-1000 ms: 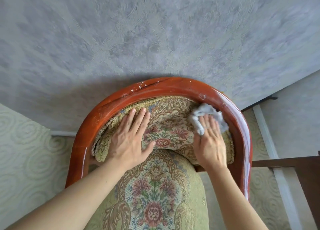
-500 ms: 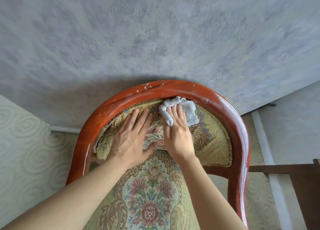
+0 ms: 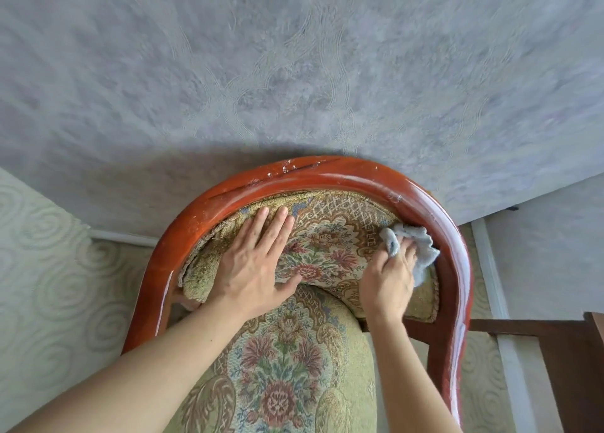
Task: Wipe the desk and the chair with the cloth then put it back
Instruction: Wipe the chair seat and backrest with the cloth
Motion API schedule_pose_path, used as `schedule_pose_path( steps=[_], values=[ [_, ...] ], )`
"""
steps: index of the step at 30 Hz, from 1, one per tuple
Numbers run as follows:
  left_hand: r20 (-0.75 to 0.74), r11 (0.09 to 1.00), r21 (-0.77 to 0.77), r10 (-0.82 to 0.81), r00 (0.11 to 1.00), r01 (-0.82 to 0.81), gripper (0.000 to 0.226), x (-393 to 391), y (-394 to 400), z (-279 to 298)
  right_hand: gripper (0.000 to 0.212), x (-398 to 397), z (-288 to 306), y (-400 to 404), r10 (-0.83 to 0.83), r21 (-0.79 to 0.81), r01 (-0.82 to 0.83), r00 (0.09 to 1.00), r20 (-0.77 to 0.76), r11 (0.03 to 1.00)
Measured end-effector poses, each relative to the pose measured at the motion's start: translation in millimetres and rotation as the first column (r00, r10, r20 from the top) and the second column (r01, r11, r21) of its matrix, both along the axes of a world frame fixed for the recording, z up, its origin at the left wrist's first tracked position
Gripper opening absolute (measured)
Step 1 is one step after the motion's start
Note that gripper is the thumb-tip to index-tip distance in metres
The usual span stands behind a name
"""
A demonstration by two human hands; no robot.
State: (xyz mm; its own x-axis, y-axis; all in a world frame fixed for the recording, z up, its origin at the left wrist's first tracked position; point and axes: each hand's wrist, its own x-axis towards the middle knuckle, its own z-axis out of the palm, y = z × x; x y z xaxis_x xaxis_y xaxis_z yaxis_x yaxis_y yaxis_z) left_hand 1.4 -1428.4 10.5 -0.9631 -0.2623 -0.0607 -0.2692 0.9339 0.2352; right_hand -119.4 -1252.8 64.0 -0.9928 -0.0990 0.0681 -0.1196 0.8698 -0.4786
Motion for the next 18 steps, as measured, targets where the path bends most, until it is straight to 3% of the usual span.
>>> schedule_pose_path(
  steps=[5,8,12,15,18],
  values=[
    [-0.008,1.0,-0.028,-0.001,1.0,0.001,0.096,0.6,0.4,3.7,0.059,13.9,-1.7,-61.2,0.368,-0.032,-0.367,0.93,-0.003,0.929],
    [0.023,1.0,-0.01,-0.002,1.0,0.002,0.096,0.2,0.7,9.5,0.06,10.1,7.0,-62.3,0.495,-0.002,-0.495,0.868,0.029,0.869],
    [0.045,0.999,0.04,0.001,0.999,-0.003,0.095,11.4,5.5,19.9,0.049,16.2,15.4,-39.4,0.733,0.048,-0.734,0.679,0.05,0.677],
    [0.044,0.992,0.115,0.04,0.998,-0.045,0.091,49.5,14.2,24.4,0.051,41.7,17.2,-34.1,0.667,-0.045,-0.67,0.728,0.158,0.741],
    [0.053,0.973,0.196,0.112,0.992,-0.12,0.086,109.5,21.6,24.8,0.064,80.3,19.3,-29.9,0.446,-0.261,-0.376,0.839,0.31,0.889]
  ],
)
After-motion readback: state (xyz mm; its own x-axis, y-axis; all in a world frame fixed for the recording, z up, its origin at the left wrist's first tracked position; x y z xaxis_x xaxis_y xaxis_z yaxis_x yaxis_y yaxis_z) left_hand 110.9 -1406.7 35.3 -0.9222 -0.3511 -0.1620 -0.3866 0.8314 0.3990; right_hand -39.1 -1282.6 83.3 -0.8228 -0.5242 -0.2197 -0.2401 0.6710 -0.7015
